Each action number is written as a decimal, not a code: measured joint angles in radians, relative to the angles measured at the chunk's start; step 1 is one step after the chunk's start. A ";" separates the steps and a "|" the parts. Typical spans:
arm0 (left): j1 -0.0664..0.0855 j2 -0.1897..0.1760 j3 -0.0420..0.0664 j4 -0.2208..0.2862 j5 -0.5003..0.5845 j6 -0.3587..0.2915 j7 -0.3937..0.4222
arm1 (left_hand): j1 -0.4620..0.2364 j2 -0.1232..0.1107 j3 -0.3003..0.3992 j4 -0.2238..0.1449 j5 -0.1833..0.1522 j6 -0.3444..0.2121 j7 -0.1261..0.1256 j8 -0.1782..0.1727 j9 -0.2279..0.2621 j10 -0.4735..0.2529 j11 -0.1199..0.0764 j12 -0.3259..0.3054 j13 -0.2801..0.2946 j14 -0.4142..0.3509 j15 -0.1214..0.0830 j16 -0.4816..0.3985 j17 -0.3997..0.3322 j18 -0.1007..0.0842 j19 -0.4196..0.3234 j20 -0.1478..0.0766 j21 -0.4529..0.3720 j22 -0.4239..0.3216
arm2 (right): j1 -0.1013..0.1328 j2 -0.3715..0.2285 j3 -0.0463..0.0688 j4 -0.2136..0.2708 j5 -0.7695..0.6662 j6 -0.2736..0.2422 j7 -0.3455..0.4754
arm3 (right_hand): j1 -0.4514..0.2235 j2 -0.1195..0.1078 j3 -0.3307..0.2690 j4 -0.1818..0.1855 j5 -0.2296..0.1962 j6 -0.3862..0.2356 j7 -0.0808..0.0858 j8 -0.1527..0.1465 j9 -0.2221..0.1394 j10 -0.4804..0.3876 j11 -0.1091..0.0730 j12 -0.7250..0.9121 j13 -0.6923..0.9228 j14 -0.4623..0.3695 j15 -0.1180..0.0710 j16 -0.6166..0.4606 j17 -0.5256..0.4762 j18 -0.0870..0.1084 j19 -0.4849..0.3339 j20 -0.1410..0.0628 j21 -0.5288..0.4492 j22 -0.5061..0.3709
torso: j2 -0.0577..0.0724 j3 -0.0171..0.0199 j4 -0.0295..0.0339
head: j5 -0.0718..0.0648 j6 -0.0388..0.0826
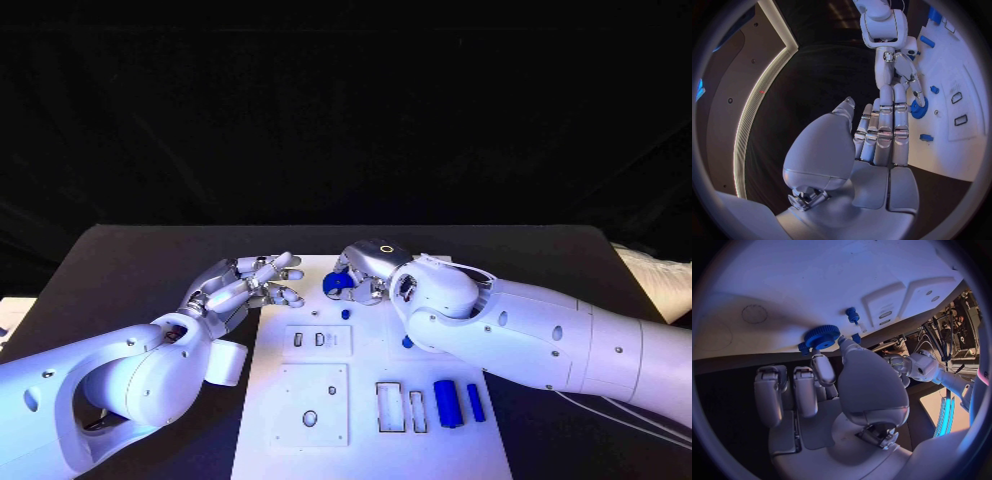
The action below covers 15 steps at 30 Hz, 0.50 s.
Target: Assemble the parts on the task board
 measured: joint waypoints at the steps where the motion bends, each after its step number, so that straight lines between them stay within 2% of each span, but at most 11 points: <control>1: 0.000 0.000 0.000 0.000 0.000 0.000 0.000 | 0.000 0.000 0.000 0.000 0.000 0.000 0.000 0.000 0.000 0.000 0.000 0.000 0.000 0.000 0.000 0.000 0.000 0.000 0.000 0.000 0.000 0.000 | 0.000 0.000 0.000 0.000 0.002 0.002 0.000 | -0.029 0.010 -0.012 -0.001 0.031 0.001 -0.001 0.000 0.001 0.000 0.000 0.008 0.007 0.000 0.000 0.000 0.000 0.000 0.000 0.000 0.000 0.000 | 0.000 0.0000 0.0000 | 0.000 0.000; 4: 0.000 -0.001 0.000 0.000 0.000 0.000 -0.001 | 0.000 0.000 0.000 0.000 0.000 0.000 0.000 0.000 0.000 0.000 0.000 0.000 0.000 0.000 0.000 0.000 0.000 0.000 0.000 0.000 0.000 0.000 | 0.001 -0.001 0.001 0.000 0.011 0.010 -0.001 | -0.074 0.029 -0.036 -0.002 0.097 0.020 -0.008 0.001 0.006 0.000 0.000 0.026 0.020 0.000 0.000 0.004 0.000 0.000 0.000 0.000 0.000 0.000 | 0.000 0.0001 0.0000 | 0.000 -0.001; 6: 0.000 -0.001 0.000 0.000 0.000 0.000 -0.001 | 0.000 0.000 -0.003 -0.003 0.000 0.000 0.000 0.000 0.000 0.000 0.000 -0.004 0.000 0.000 0.000 0.000 0.001 0.000 0.000 0.000 0.000 0.001 | 0.002 -0.001 0.002 0.000 0.017 0.014 -0.002 | -0.086 0.039 -0.045 0.000 0.122 0.028 -0.009 0.004 0.007 0.004 -0.004 0.031 0.027 0.000 0.000 0.004 0.000 0.000 0.000 0.000 0.000 0.000 | 0.000 0.0001 -0.0001 | 0.001 -0.001; 11: 0.000 -0.002 0.000 0.001 0.000 0.000 -0.003 | 0.000 0.000 -0.003 -0.003 0.000 0.000 0.000 0.000 0.000 -0.001 0.001 -0.004 0.000 0.000 0.000 0.000 0.001 0.000 0.000 0.000 0.000 0.001 | 0.004 -0.001 0.003 -0.002 0.032 0.020 -0.006 | -0.094 0.047 -0.061 -0.004 0.155 0.032 -0.011 0.004 0.012 0.006 -0.006 0.037 0.032 0.000 0.000 0.004 0.000 0.000 0.000 0.000 0.000 0.000 | 0.000 0.0001 -0.0001 | 0.001 -0.002; 15: 0.000 -0.002 0.000 0.001 0.000 0.001 -0.005 | 0.000 0.000 -0.003 -0.003 0.000 0.000 0.000 0.000 0.000 -0.004 0.004 -0.004 0.000 0.000 0.000 0.000 0.003 0.000 0.000 0.000 0.000 0.001 | 0.005 -0.003 0.004 -0.002 0.042 0.020 -0.009 | -0.094 0.047 -0.061 -0.004 0.161 0.033 -0.011 0.004 0.012 0.006 -0.006 0.037 0.033 0.000 0.000 0.004 0.000 0.000 0.000 0.000 0.000 0.000 | 0.000 0.0004 -0.0001 | -0.001 -0.002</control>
